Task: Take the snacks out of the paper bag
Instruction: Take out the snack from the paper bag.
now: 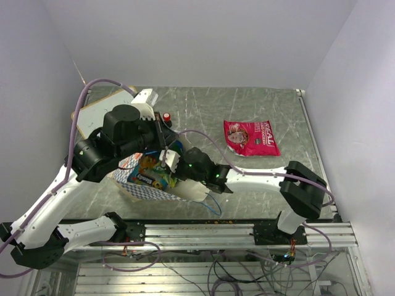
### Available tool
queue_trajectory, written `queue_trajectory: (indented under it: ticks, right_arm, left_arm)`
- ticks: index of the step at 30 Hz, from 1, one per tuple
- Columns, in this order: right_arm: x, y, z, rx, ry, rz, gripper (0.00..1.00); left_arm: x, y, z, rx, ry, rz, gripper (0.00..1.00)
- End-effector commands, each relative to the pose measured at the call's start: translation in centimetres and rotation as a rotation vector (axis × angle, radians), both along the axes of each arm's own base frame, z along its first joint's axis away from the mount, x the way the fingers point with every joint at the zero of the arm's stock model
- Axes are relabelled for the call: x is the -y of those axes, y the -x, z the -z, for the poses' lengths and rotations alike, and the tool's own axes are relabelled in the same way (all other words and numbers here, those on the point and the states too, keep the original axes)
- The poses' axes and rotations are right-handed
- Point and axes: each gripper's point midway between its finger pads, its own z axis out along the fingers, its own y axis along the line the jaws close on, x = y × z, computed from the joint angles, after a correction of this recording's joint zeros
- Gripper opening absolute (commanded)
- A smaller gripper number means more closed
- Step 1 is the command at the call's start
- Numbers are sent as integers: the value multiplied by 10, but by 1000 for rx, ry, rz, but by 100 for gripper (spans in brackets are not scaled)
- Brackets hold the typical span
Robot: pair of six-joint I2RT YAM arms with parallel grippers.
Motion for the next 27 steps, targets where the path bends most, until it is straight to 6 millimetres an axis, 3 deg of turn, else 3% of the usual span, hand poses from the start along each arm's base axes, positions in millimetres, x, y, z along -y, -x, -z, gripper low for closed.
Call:
queue_trajectory:
  ticks: [1, 4, 9, 17, 21, 27]
  right_arm:
    - [2, 12, -54, 2, -156, -29, 22]
    - [6, 29, -89, 0, -261, -96, 16]
    - [14, 44, -106, -33, -327, -130, 3]
    - [29, 36, -147, 28, -373, -60, 0]
    - [49, 36, -171, 77, -390, -24, 0]
    - [96, 48, -227, 166, -436, 10, 0]
  left_arm:
    - [-5, -8, -24, 70, 5, -36, 7]
    - [-4, -12, -25, 81, 12, -48, 7]
    - [0, -18, -26, 96, 37, -58, 7]
    - [5, -23, -27, 112, 33, -52, 7]
    - [2, -28, -31, 133, 18, -73, 7]
    - [-12, -41, -26, 136, -55, -165, 7]
